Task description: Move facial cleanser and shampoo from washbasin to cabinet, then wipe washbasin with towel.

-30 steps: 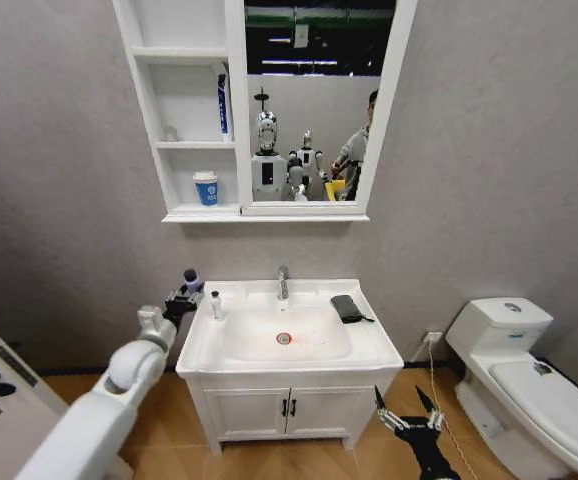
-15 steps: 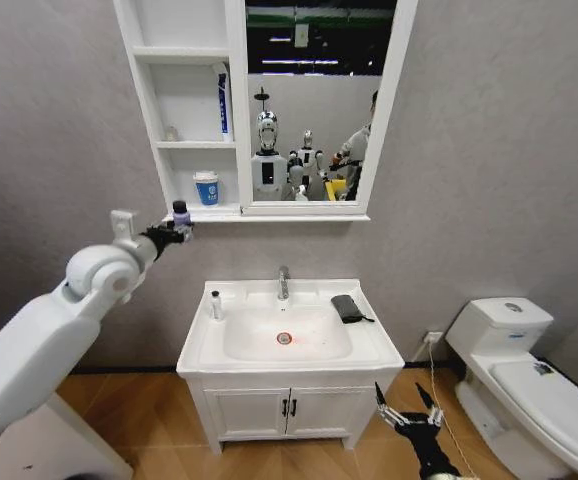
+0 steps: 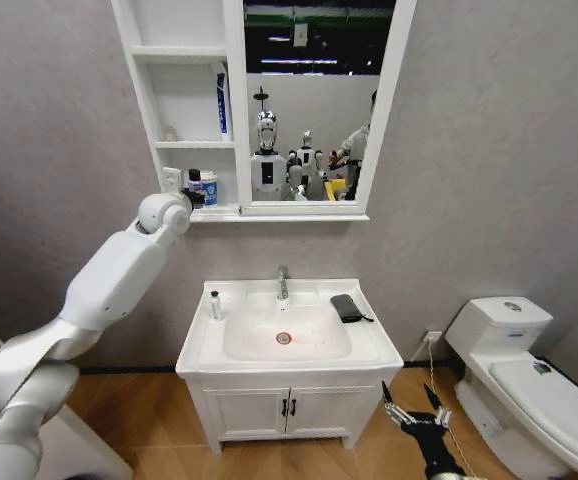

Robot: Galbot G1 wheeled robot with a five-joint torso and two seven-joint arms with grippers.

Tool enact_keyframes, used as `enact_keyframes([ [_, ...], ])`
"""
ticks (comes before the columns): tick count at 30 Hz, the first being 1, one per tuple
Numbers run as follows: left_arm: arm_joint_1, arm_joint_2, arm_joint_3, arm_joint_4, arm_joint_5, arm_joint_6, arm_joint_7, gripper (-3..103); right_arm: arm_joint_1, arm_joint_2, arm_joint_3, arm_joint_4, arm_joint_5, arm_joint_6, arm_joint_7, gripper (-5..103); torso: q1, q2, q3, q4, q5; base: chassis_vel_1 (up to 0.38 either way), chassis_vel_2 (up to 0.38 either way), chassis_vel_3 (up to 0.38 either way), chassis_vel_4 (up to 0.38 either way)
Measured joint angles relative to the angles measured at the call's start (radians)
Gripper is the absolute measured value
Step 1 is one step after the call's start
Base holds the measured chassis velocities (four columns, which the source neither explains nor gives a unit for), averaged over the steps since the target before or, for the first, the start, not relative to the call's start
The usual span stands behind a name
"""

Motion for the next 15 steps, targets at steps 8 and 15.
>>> enact_keyframes([
  [8, 0.004, -0.029, -0.028, 0.090, 0.034, -0.015, 0.016, 43, 0.016, -0.008, -0.003, -0.009, 0.004, -0.007, 0.001, 100, 0.000, 0.000, 0.000, 0.0002, -0.0003, 0.000, 0.000, 0.000, 0.000],
  [15, -0.042, -0.069, -0.037, 0.187, 0.089, -0.030, 0.048, 43, 0.021, -0.009, -0.003, -0.019, 0.006, -0.009, 0.003, 100, 0.000, 0.000, 0.000, 0.0001, 0.0000, 0.000, 0.000, 0.000, 0.000],
])
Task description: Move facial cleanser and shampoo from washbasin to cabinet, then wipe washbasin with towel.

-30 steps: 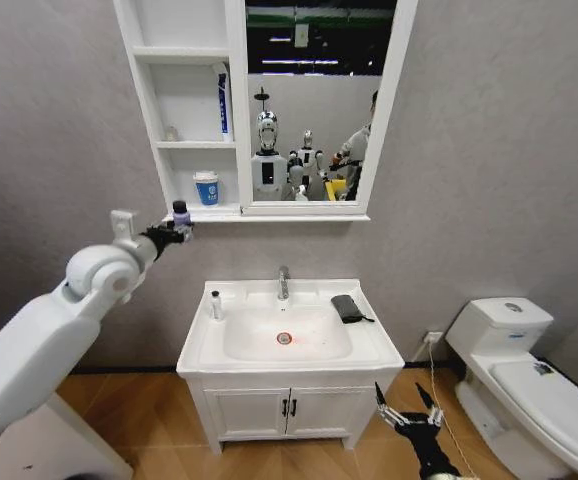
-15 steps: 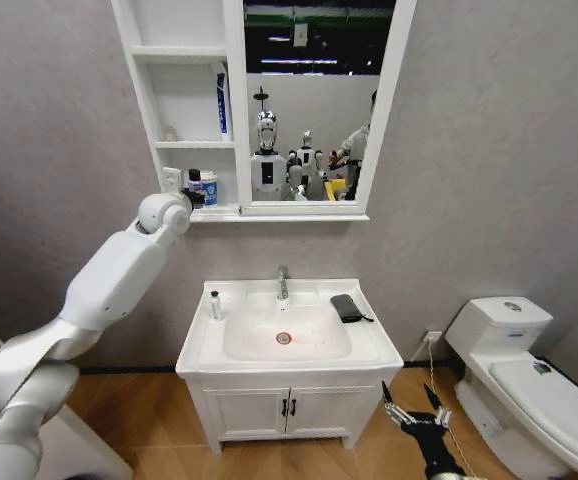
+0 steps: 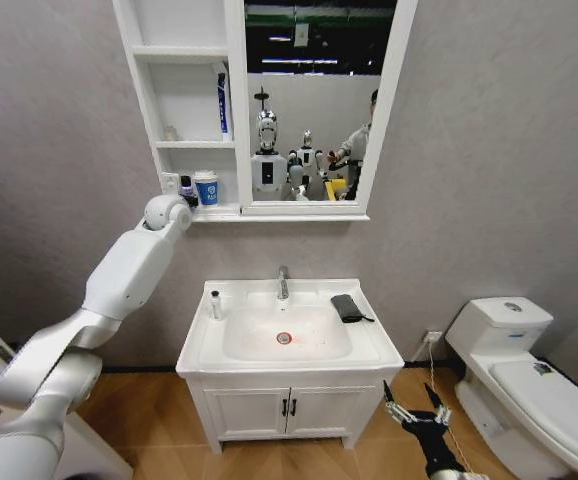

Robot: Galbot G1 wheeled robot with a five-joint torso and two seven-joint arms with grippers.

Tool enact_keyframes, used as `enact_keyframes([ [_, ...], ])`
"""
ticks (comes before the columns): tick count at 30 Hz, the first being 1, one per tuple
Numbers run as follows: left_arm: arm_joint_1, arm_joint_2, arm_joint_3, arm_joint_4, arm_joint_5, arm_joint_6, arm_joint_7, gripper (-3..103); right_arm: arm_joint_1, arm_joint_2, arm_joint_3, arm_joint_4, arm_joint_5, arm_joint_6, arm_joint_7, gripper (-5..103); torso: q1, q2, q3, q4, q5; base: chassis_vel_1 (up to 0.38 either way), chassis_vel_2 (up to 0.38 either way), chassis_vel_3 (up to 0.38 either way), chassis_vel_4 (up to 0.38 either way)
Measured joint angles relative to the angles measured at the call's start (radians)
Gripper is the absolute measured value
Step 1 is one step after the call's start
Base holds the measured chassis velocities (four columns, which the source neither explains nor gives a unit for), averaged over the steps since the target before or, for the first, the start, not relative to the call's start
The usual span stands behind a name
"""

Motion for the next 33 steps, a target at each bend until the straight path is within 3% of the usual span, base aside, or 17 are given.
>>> enact_keyframes([
  [19, -0.038, -0.055, -0.034, 0.136, 0.028, -0.021, 0.042, 40, -0.001, -0.004, 0.009, -0.010, 0.009, 0.001, 0.001, 100, 0.000, 0.000, 0.000, 0.0001, -0.0001, 0.000, 0.000, 0.000, 0.000],
  [22, -0.041, -0.060, -0.037, 0.150, 0.030, -0.025, 0.045, 43, -0.001, -0.003, 0.009, -0.012, 0.009, 0.001, 0.001, 100, 0.000, 0.000, 0.000, 0.0000, 0.0001, 0.000, 0.000, 0.000, 0.000],
  [24, -0.042, -0.063, -0.037, 0.160, 0.032, -0.028, 0.050, 48, -0.001, -0.002, 0.009, -0.013, 0.009, 0.001, 0.001, 100, 0.000, 0.000, 0.000, 0.0000, 0.0000, 0.000, 0.000, 0.000, 0.000],
  [28, -0.043, -0.072, -0.041, 0.183, 0.033, -0.038, 0.065, 70, 0.004, -0.003, 0.006, -0.014, 0.007, 0.001, 0.002, 100, 0.000, 0.000, 0.000, 0.0000, -0.0001, 0.000, 0.000, 0.000, 0.000],
  [31, -0.041, -0.072, -0.042, 0.182, 0.032, -0.039, 0.065, 76, 0.005, -0.003, 0.006, -0.015, 0.008, 0.001, 0.003, 100, 0.000, 0.000, 0.000, 0.0000, 0.0000, 0.000, 0.000, 0.000, 0.000],
  [33, -0.025, -0.058, -0.040, 0.146, 0.016, -0.039, 0.061, 86, 0.006, -0.004, 0.007, -0.016, 0.008, 0.001, 0.003, 100, 0.000, 0.000, 0.000, 0.0000, -0.0002, 0.000, 0.000, 0.000, 0.000],
])
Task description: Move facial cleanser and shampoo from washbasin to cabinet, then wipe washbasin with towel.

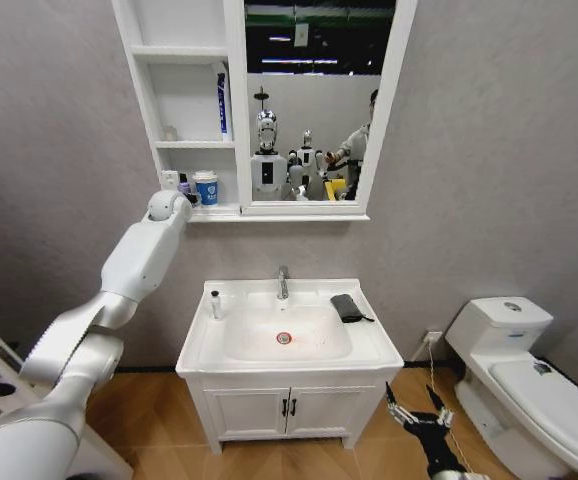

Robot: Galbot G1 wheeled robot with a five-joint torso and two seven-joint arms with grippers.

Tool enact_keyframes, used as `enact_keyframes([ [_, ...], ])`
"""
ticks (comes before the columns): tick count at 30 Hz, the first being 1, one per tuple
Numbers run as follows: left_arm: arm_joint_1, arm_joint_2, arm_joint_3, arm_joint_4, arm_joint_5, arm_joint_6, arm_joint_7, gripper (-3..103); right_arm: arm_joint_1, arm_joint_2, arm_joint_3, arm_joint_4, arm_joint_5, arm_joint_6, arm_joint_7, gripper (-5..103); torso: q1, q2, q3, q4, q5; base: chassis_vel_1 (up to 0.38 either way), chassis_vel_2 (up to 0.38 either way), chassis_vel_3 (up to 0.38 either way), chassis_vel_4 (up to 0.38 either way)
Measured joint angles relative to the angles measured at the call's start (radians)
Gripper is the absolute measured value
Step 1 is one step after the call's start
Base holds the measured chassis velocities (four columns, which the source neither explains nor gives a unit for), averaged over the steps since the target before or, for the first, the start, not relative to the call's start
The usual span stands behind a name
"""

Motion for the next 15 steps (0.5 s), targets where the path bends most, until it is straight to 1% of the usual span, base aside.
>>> enact_keyframes([
  [1, 0.003, 0.004, 0.001, -0.008, -0.004, 0.001, -0.002, 92, 0.000, 0.000, 0.000, 0.000, 0.000, 0.000, 0.000, 100, 0.000, 0.000, 0.000, 0.0000, 0.0001, 0.000, 0.000, 0.000, 0.000],
  [2, 0.003, 0.004, 0.001, -0.008, -0.004, 0.001, -0.002, 92, 0.000, 0.000, 0.000, 0.000, 0.000, 0.000, 0.000, 100, 0.000, 0.000, 0.000, 0.0000, 0.0001, 0.000, 0.000, 0.000, 0.000],
  [4, 0.020, 0.032, 0.007, -0.052, -0.023, 0.008, -0.013, 98, 0.001, -0.001, -0.001, -0.001, 0.000, 0.000, 0.000, 100, 0.000, 0.000, 0.000, 0.0000, 0.0002, 0.000, 0.000, 0.000, 0.000],
  [5, 0.020, 0.032, 0.007, -0.052, -0.023, 0.008, -0.013, 98, 0.001, -0.001, -0.001, -0.001, 0.000, 0.000, 0.000, 100, 0.000, 0.000, 0.000, 0.0000, 0.0002, 0.000, 0.000, 0.000, 0.000],
  [7, 0.067, 0.081, 0.006, -0.134, -0.066, 0.022, -0.035, 100, 0.005, -0.005, -0.008, -0.001, -0.003, 0.000, 0.000, 100, 0.000, 0.000, 0.000, 0.0001, 0.0001, 0.000, 0.000, 0.000, 0.000],
  [8, 0.067, 0.081, 0.006, -0.134, -0.066, 0.022, -0.035, 100, 0.005, -0.005, -0.008, -0.001, -0.003, 0.000, 0.000, 100, 0.000, 0.000, 0.000, 0.0001, 0.0001, 0.000, 0.000, 0.000, 0.000],
  [10, 0.112, 0.114, -0.002, -0.201, -0.097, 0.032, -0.051, 100, 0.007, -0.006, -0.013, 0.002, -0.006, -0.001, 0.000, 100, 0.000, 0.000, 0.000, 0.0000, -0.0001, 0.000, 0.000, 0.000, 0.000],
  [11, 0.112, 0.114, -0.002, -0.201, -0.097, 0.032, -0.051, 100, 0.007, -0.006, -0.013, 0.002, -0.006, -0.001, 0.000, 100, 0.000, 0.000, 0.000, 0.0000, -0.0001, 0.000, 0.000, 0.000, 0.000],
  [12, 0.156, 0.145, -0.012, -0.272, -0.124, 0.037, -0.064, 100, 0.007, -0.007, -0.014, 0.005, -0.007, -0.001, 0.000, 100, 0.000, 0.000, 0.000, 0.0000, -0.0001, 0.000, 0.000, 0.000, 0.000],
  [13, 0.156, 0.145, -0.012, -0.272, -0.124, 0.037, -0.064, 100, 0.007, -0.007, -0.014, 0.005, -0.007, -0.001, 0.000, 100, 0.000, 0.000, 0.000, 0.0000, -0.0001, 0.000, 0.000, 0.000, 0.000],
  [14, 0.191, 0.170, -0.021, -0.327, -0.145, 0.039, -0.074, 100, 0.006, -0.007, -0.014, 0.007, -0.007, -0.002, 0.000, 100, 0.000, 0.000, 0.000, -0.0002, 0.0000, 0.000, 0.000, 0.000, 0.000],
  [15, 0.254, 0.224, -0.035, -0.421, -0.188, 0.041, -0.086, 100, 0.005, -0.007, -0.014, 0.008, -0.008, -0.002, 0.000, 100, 0.000, 0.000, 0.000, -0.0001, -0.0001, 0.000, 0.000, 0.000, 0.000],
])
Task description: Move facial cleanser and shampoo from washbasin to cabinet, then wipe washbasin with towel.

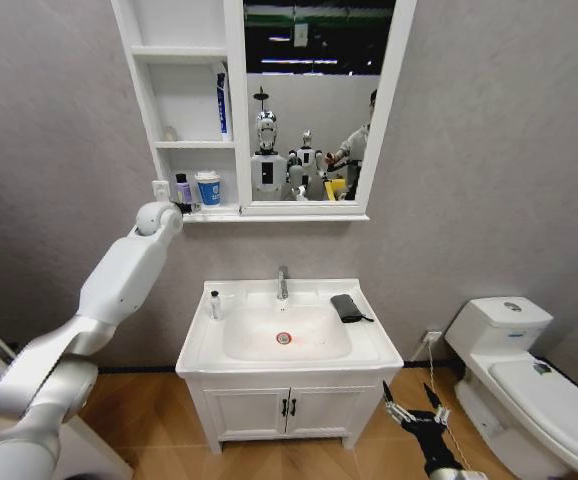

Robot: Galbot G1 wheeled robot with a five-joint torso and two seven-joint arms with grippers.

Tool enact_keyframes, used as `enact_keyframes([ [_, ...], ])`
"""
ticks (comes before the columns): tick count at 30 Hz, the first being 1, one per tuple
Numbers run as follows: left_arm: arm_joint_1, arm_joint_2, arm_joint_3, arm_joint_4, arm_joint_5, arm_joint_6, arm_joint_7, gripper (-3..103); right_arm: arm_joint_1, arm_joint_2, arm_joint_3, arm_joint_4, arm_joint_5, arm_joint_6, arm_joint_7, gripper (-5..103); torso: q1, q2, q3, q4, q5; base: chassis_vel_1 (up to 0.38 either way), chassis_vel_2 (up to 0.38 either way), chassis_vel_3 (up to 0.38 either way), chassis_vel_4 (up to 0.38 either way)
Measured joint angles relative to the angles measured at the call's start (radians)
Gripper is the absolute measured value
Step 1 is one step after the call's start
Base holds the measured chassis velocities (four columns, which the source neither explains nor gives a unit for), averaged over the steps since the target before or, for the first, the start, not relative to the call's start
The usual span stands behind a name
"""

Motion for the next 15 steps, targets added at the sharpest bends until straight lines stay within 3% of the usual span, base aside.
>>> enact_keyframes([
  [1, 0.000, 0.000, 0.000, 0.000, 0.000, 0.000, 0.000, 100, 0.000, 0.000, 0.000, 0.000, 0.000, 0.000, 0.000, 100, 0.000, 0.000, 0.000, 0.0000, 0.0000, 0.000, 0.000, 0.000, 0.000],
  [3, 0.122, 0.095, -0.043, -0.135, -0.043, -0.005, 0.009, 100, -0.003, 0.001, 0.001, -0.001, -0.001, 0.000, 0.000, 100, 0.000, 0.000, 0.000, 0.0004, -0.0001, 0.000, 0.000, 0.000, 0.000],
  [4, 0.122, 0.095, -0.043, -0.135, -0.043, -0.005, 0.009, 100, -0.003, 0.001, 0.001, -0.001, -0.001, 0.000, 0.000, 100, 0.000, 0.000, 0.000, 0.0004, -0.0001, 0.000, 0.000, 0.000, 0.000],
  [6, 0.308, 0.193, -0.108, -0.287, -0.049, -0.051, 0.058, 100, -0.004, 0.004, -0.002, -0.008, -0.006, 0.000, 0.000, 100, 0.000, 0.000, 0.000, 0.0006, 0.0003, 0.000, 0.000, 0.000, 0.000],
  [9, 0.391, 0.223, -0.127, -0.341, -0.028, -0.087, 0.083, 100, -0.003, 0.006, -0.006, -0.008, -0.008, 0.000, 0.000, 100, 0.000, 0.000, 0.000, 0.0005, -0.0004, 0.000, 0.000, 0.000, 0.000],
  [11, 0.562, 0.260, -0.173, -0.438, 0.023, -0.158, 0.113, 100, -0.002, 0.013, -0.008, -0.005, -0.010, 0.000, 0.001, 100, 0.000, 0.000, 0.000, 0.0005, 0.0006, 0.000, 0.000, 0.000, 0.000],
  [12, 0.562, 0.260, -0.173, -0.438, 0.023, -0.158, 0.113, 100, -0.002, 0.013, -0.008, -0.005, -0.010, 0.000, 0.001, 100, 0.000, 0.000, 0.000, 0.0005, 0.0006, 0.000, 0.000, 0.000, 0.000],
  [15, 0.739, 0.234, -0.206, -0.493, 0.103, -0.242, 0.135, 99, -0.021, 0.035, 0.007, 0.010, -0.014, 0.006, 0.003, 100, 0.000, 0.000, 0.000, -0.0003, 0.0002, 0.000, 0.000, 0.000, 0.000],
])
